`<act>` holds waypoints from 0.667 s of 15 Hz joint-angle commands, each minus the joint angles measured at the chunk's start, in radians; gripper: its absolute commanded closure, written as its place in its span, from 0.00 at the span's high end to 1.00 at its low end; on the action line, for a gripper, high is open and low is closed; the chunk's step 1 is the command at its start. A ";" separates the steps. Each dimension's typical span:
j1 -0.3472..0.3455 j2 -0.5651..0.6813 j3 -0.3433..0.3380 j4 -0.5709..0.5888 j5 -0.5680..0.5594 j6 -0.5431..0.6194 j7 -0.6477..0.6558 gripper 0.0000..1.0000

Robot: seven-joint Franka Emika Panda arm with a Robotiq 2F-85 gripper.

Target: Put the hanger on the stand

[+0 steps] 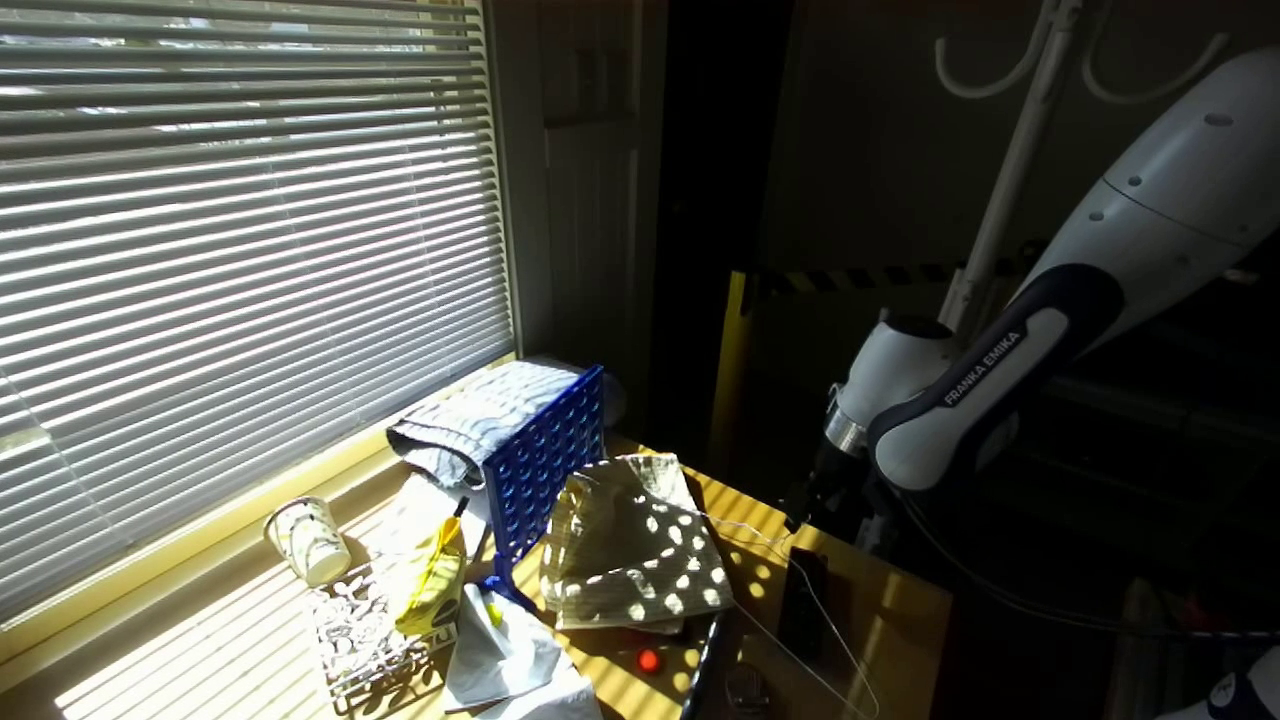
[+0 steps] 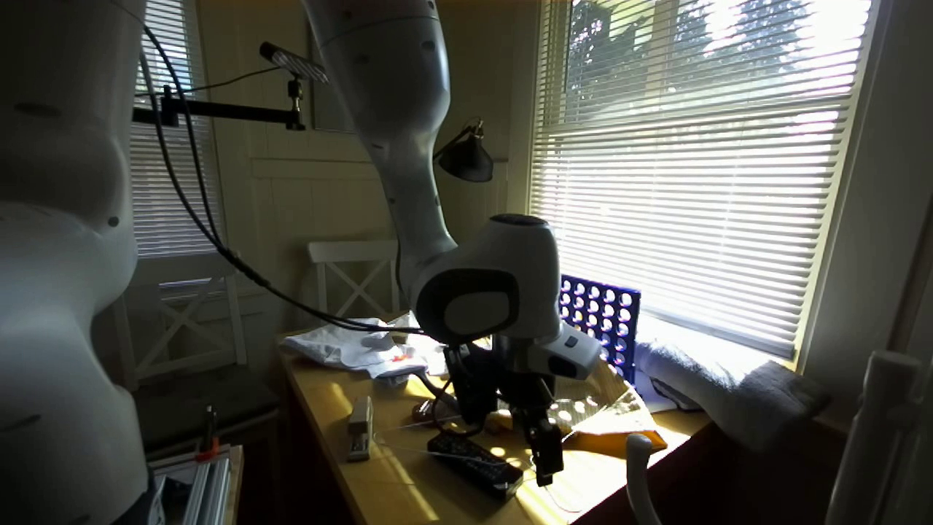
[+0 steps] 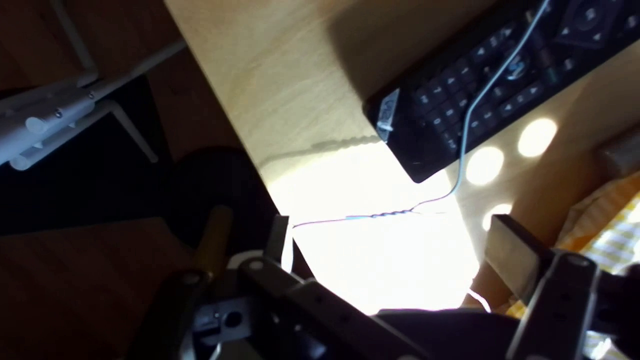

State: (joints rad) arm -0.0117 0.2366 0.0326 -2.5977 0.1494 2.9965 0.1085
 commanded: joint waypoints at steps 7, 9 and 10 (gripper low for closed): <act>-0.004 0.078 0.101 0.066 0.007 -0.002 -0.056 1.00; -0.008 0.095 0.109 0.079 0.005 -0.013 -0.071 1.00; -0.006 0.103 0.107 0.084 0.000 -0.016 -0.076 1.00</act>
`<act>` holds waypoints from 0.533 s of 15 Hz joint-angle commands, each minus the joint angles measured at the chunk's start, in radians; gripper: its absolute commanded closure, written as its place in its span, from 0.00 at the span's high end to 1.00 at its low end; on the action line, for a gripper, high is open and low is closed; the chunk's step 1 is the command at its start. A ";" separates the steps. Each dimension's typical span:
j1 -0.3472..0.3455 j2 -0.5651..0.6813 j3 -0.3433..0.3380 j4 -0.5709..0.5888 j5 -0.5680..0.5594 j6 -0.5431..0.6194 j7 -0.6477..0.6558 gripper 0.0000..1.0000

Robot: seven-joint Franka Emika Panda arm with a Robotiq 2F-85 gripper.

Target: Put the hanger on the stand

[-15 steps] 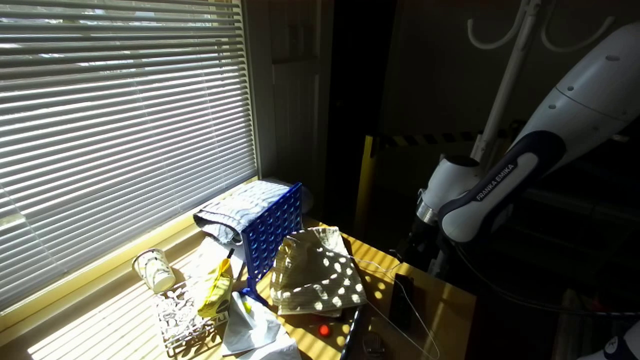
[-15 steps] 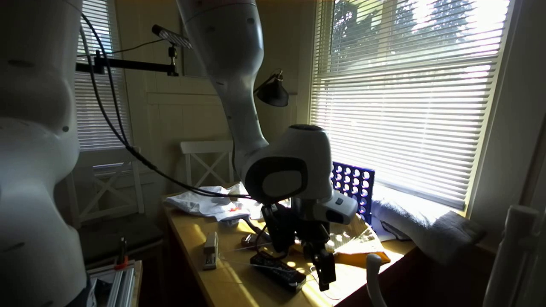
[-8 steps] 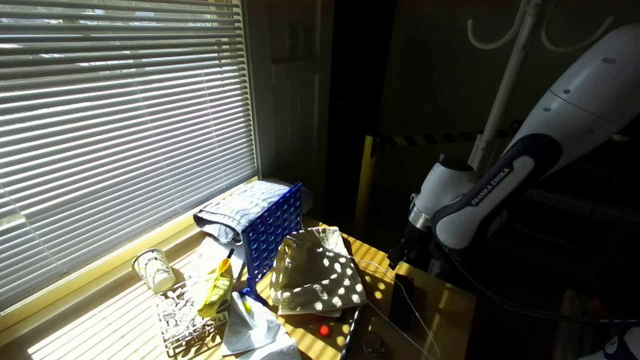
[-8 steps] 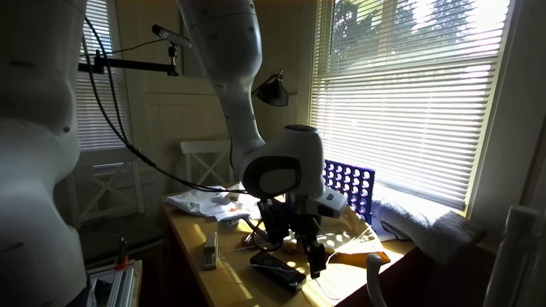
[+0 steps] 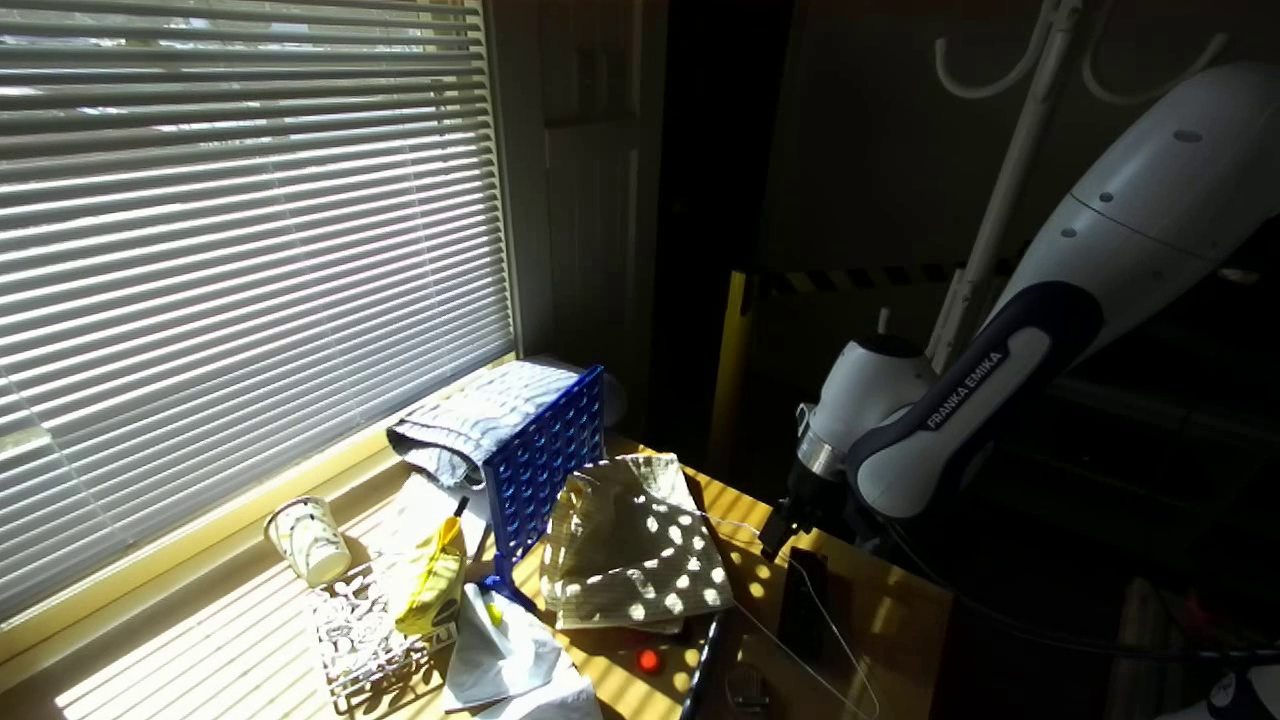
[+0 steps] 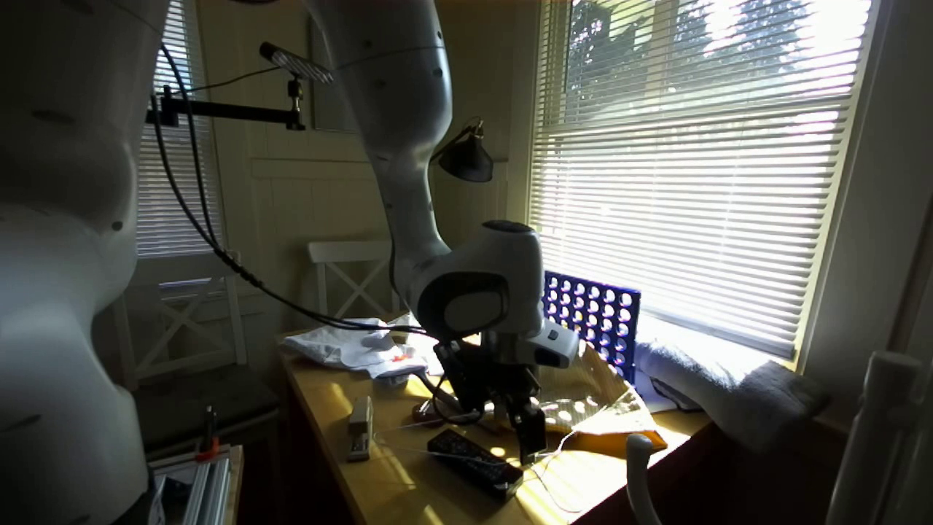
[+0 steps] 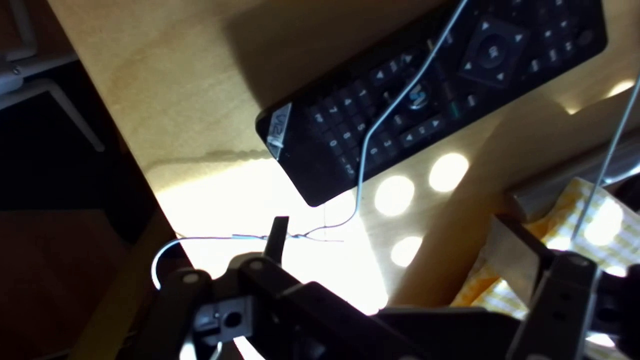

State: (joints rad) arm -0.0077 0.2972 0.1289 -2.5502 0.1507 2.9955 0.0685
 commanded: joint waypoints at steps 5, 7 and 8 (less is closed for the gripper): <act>-0.015 0.073 0.005 0.059 -0.005 -0.046 -0.050 1.00; -0.014 0.083 -0.006 0.066 -0.014 -0.062 -0.055 1.00; -0.016 0.091 -0.013 0.071 -0.017 -0.063 -0.058 1.00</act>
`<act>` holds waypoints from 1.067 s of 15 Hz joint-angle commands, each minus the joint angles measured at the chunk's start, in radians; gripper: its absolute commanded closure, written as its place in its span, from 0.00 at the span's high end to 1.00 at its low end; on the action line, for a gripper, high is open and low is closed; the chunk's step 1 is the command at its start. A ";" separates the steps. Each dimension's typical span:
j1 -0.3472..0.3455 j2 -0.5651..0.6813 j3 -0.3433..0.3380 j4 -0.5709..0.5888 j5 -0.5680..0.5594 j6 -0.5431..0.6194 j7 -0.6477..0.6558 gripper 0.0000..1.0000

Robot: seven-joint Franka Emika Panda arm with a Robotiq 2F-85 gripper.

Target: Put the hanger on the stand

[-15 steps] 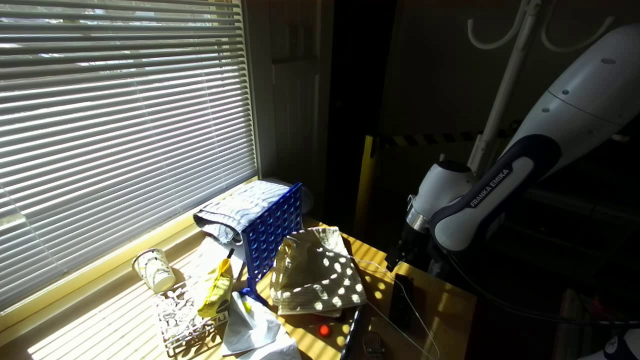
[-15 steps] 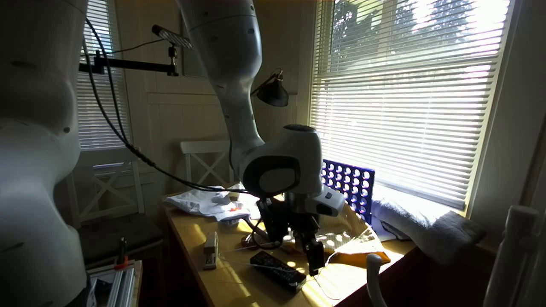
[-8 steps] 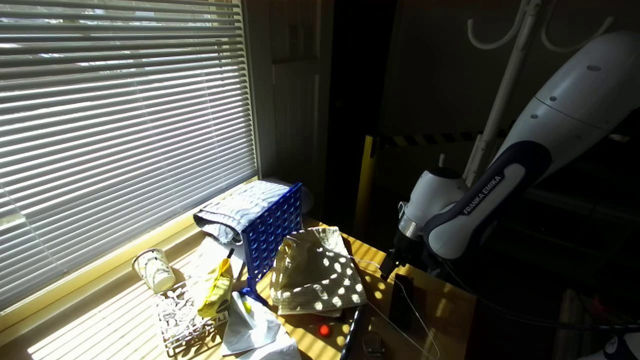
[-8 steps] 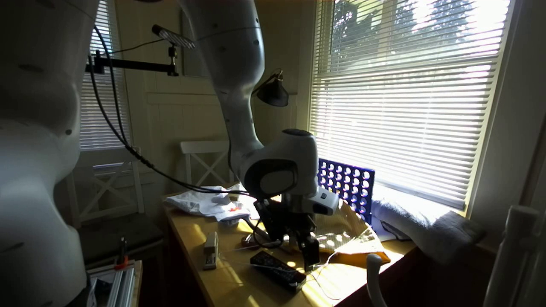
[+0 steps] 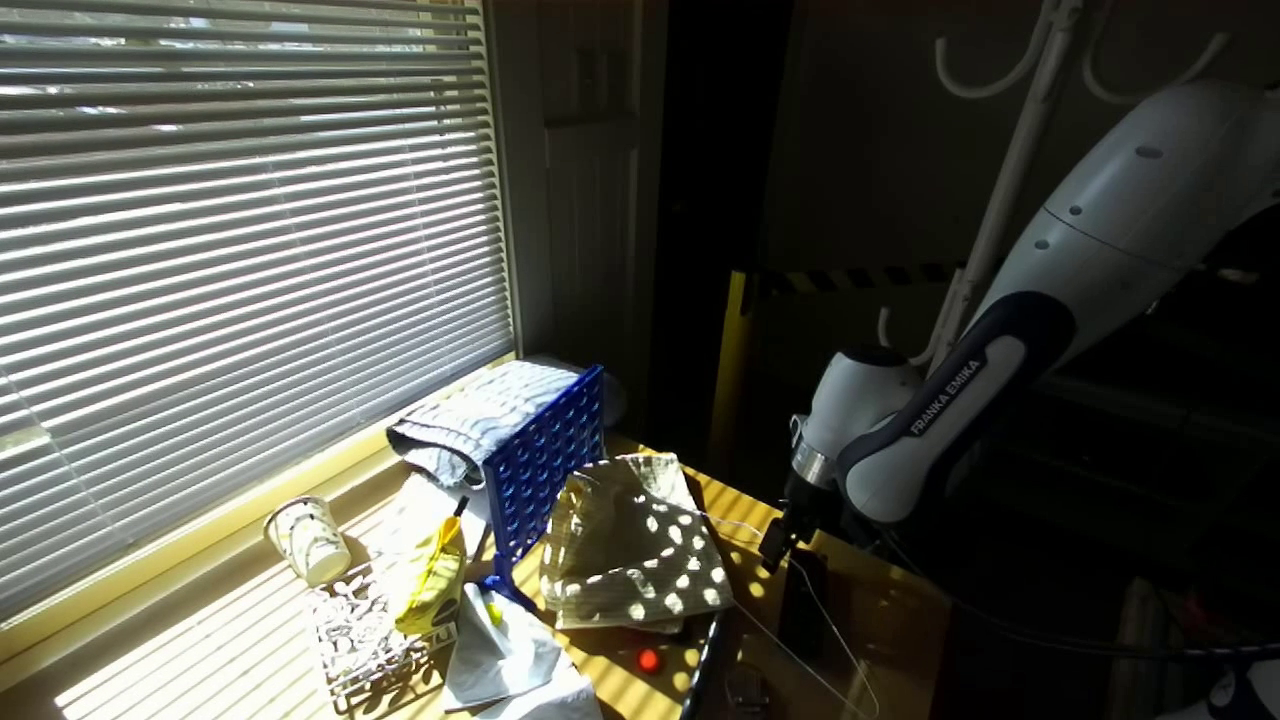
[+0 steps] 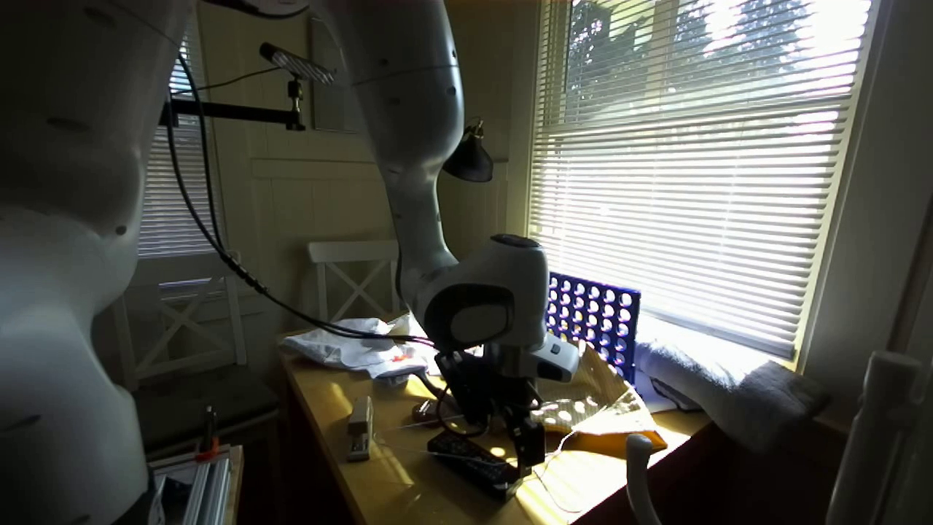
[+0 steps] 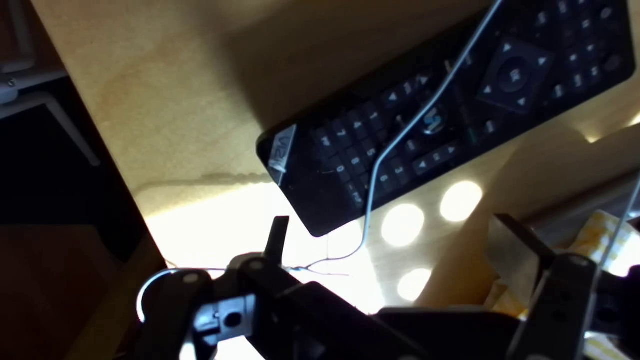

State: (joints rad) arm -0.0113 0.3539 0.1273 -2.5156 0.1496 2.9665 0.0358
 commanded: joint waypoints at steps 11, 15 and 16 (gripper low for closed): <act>-0.029 0.086 -0.016 0.095 -0.002 -0.041 -0.048 1.00; -0.038 0.092 0.001 0.113 0.006 -0.025 -0.050 1.00; -0.038 0.093 0.004 0.118 0.006 -0.024 -0.050 1.00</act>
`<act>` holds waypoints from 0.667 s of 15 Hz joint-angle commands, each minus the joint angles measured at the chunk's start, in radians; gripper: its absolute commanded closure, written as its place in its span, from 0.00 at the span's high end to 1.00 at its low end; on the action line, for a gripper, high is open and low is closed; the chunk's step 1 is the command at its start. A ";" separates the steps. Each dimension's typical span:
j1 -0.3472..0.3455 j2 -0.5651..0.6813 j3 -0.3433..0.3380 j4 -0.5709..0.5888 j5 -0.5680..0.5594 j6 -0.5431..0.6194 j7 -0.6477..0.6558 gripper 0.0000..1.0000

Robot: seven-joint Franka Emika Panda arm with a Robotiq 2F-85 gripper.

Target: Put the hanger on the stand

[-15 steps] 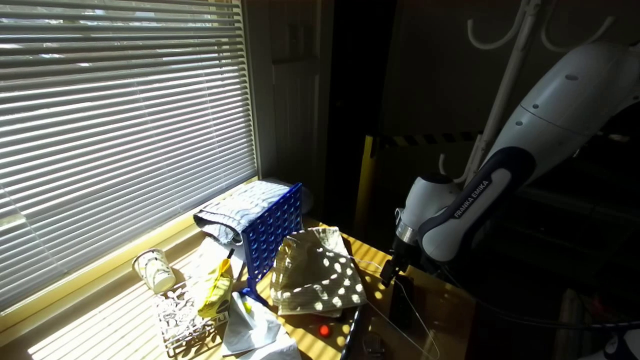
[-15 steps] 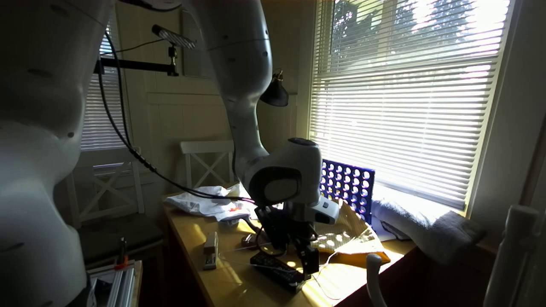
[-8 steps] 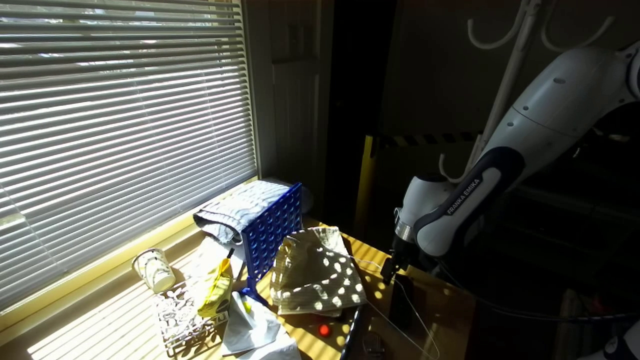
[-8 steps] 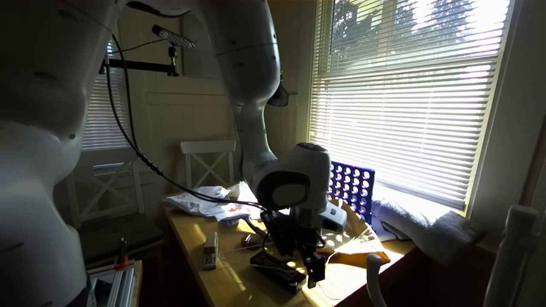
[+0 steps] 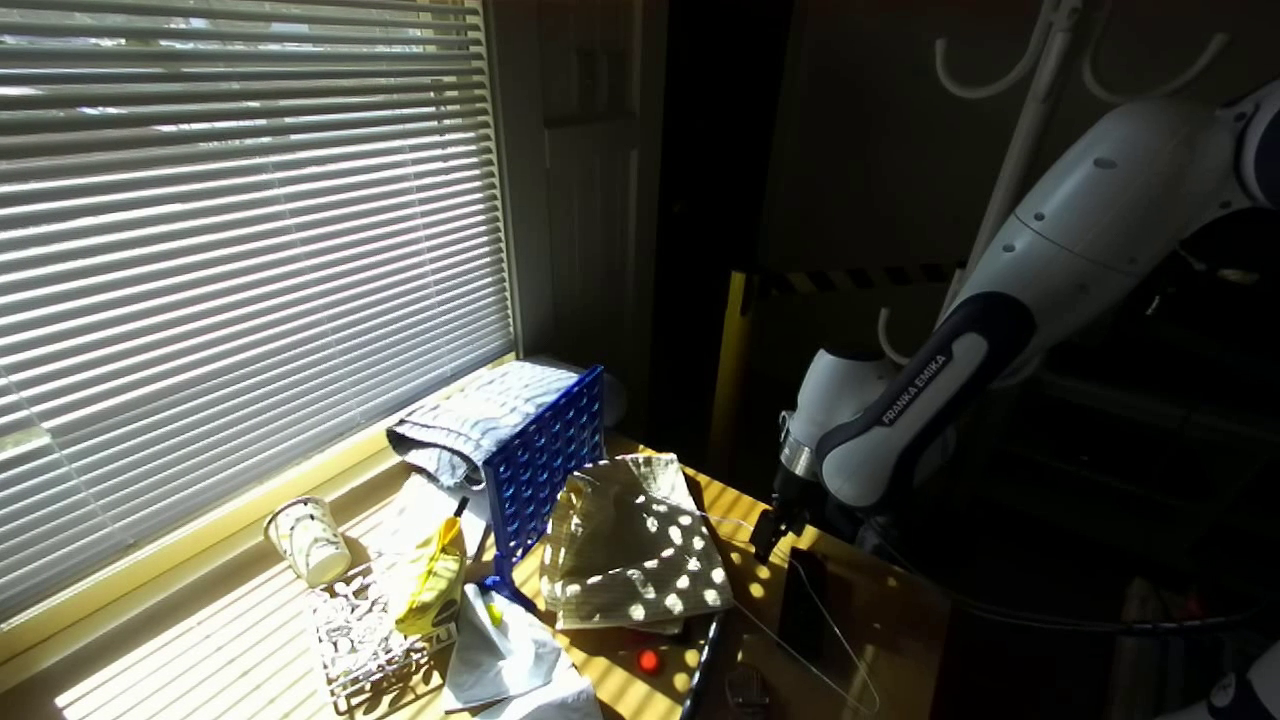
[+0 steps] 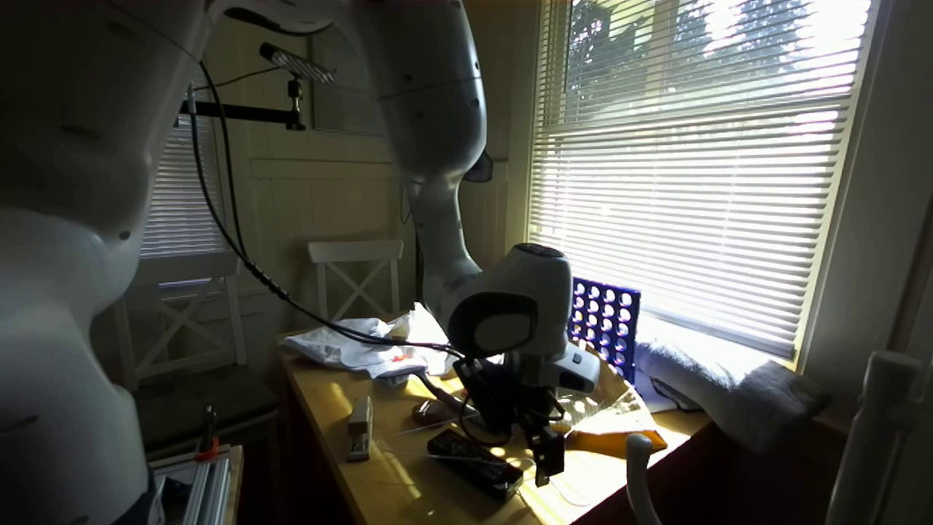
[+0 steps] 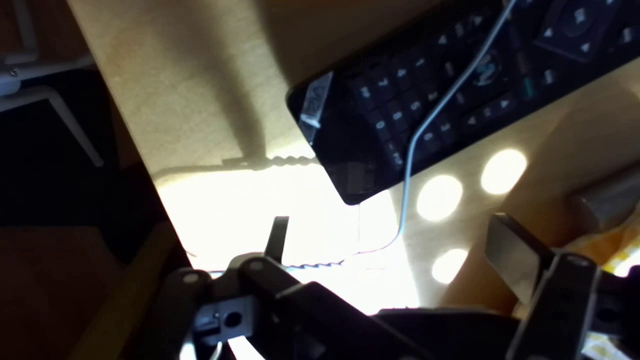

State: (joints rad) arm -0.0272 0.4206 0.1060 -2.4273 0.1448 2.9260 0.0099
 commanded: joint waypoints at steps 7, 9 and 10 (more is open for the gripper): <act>-0.003 0.001 0.019 0.013 -0.015 -0.022 -0.030 1.00; 0.001 -0.001 0.014 0.007 -0.020 -0.030 -0.037 1.00; 0.002 0.000 0.013 0.004 -0.022 -0.030 -0.040 1.00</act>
State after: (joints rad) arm -0.0254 0.4217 0.1239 -2.4167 0.1424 2.9143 -0.0112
